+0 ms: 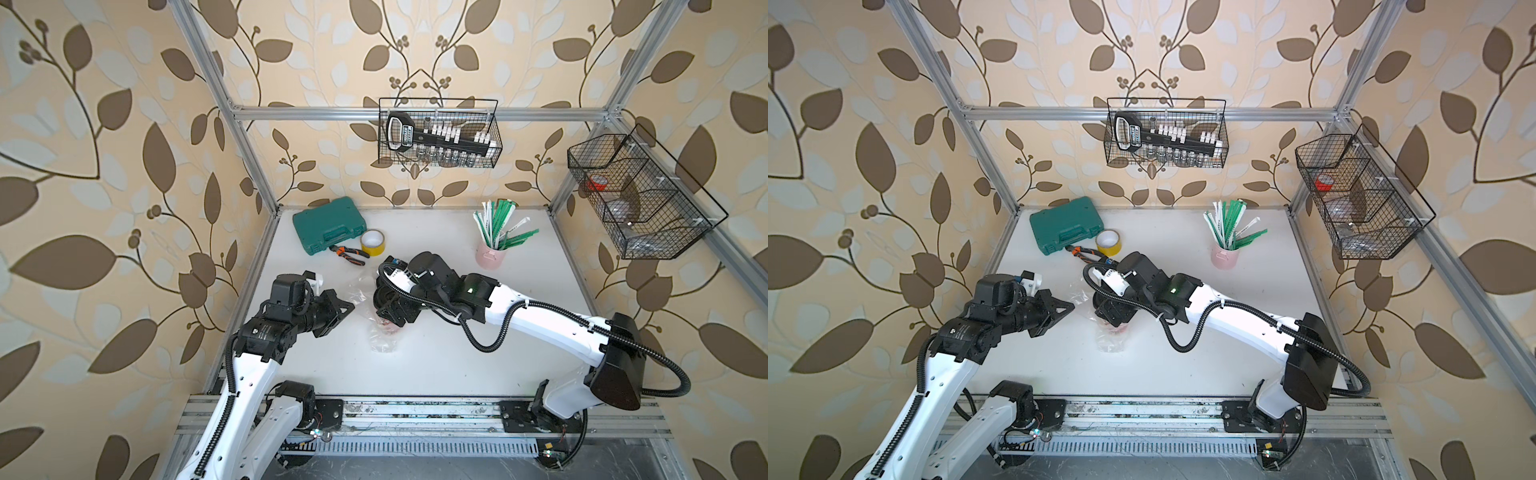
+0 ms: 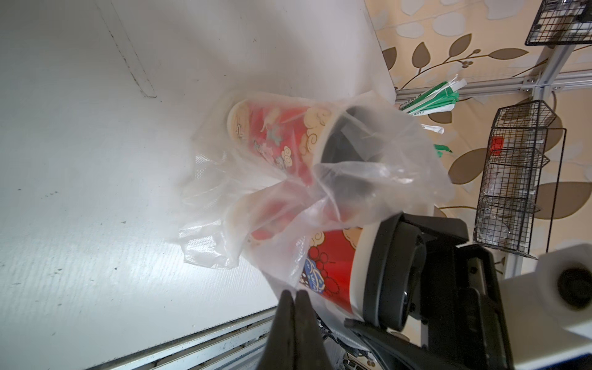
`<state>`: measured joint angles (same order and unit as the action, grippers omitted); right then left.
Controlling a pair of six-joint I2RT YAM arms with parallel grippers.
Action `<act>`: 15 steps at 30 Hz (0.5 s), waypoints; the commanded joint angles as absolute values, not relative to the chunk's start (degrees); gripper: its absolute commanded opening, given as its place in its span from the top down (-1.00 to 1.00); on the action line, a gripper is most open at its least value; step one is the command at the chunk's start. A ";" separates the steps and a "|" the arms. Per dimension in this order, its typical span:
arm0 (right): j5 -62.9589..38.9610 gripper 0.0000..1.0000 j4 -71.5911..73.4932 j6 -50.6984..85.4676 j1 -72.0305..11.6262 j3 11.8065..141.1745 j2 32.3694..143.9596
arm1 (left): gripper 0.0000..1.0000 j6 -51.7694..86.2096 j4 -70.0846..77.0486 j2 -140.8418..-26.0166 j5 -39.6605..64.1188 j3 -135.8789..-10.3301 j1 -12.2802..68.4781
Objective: Pack milk tea into plastic carrier bags
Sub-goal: Adjust the plastic carrier bag at the center of the board.
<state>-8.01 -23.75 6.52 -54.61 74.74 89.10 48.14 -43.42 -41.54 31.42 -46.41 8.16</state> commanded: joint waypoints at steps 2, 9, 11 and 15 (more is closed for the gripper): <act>-8.12 -0.47 -23.29 5.10 -54.59 73.57 90.96 | 1.00 48.03 -44.26 -40.87 30.60 -48.30 7.99; -9.91 -0.47 -19.73 4.11 -55.00 71.76 90.95 | 1.00 47.99 -45.20 -40.12 29.71 -48.25 7.99; -10.30 -0.47 -18.31 3.53 -54.95 70.90 90.96 | 1.00 48.18 -45.09 -39.92 29.88 -48.08 8.00; -10.52 -0.47 -15.48 3.25 -54.94 69.64 91.45 | 1.00 48.40 -44.48 -39.97 30.75 -47.86 8.00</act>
<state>-9.28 -18.04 4.62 -54.74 70.78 90.61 48.23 -44.60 -40.49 30.89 -46.41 8.16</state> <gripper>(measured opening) 0.821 0.046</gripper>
